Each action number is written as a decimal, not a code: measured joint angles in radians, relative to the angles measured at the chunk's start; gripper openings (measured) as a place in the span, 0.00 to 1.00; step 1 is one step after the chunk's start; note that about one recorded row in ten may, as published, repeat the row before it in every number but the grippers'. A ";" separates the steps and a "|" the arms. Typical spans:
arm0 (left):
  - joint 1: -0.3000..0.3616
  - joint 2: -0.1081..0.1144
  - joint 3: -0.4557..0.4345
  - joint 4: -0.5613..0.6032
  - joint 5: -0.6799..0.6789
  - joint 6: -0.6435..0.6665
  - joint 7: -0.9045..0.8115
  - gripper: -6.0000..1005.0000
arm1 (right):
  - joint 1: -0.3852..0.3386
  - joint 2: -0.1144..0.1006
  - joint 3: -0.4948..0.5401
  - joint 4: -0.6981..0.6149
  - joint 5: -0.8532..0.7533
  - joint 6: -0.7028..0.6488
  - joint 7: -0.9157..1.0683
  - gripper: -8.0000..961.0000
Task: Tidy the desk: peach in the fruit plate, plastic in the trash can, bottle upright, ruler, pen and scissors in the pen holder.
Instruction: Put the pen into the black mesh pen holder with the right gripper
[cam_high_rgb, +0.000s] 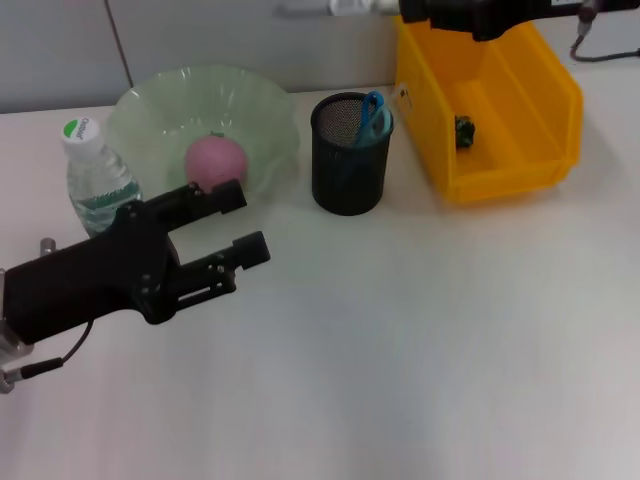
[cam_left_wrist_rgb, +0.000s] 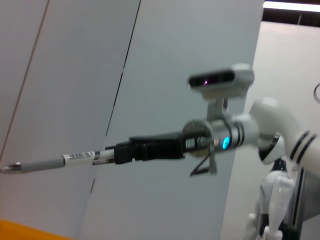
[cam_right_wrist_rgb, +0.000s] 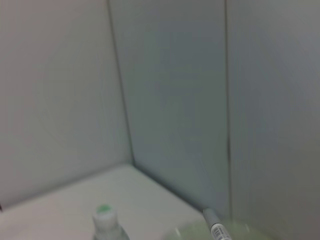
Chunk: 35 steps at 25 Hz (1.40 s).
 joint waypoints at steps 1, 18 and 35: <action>0.002 0.000 0.000 0.001 0.010 -0.005 0.000 0.69 | 0.024 -0.008 0.001 -0.025 -0.050 -0.025 0.051 0.14; 0.009 -0.003 0.001 0.006 0.147 -0.106 0.023 0.70 | 0.453 -0.075 0.023 0.029 -0.699 -0.337 0.330 0.17; 0.010 -0.006 0.001 0.004 0.148 -0.115 0.037 0.70 | 0.549 -0.049 -0.135 0.294 -0.783 -0.159 0.317 0.19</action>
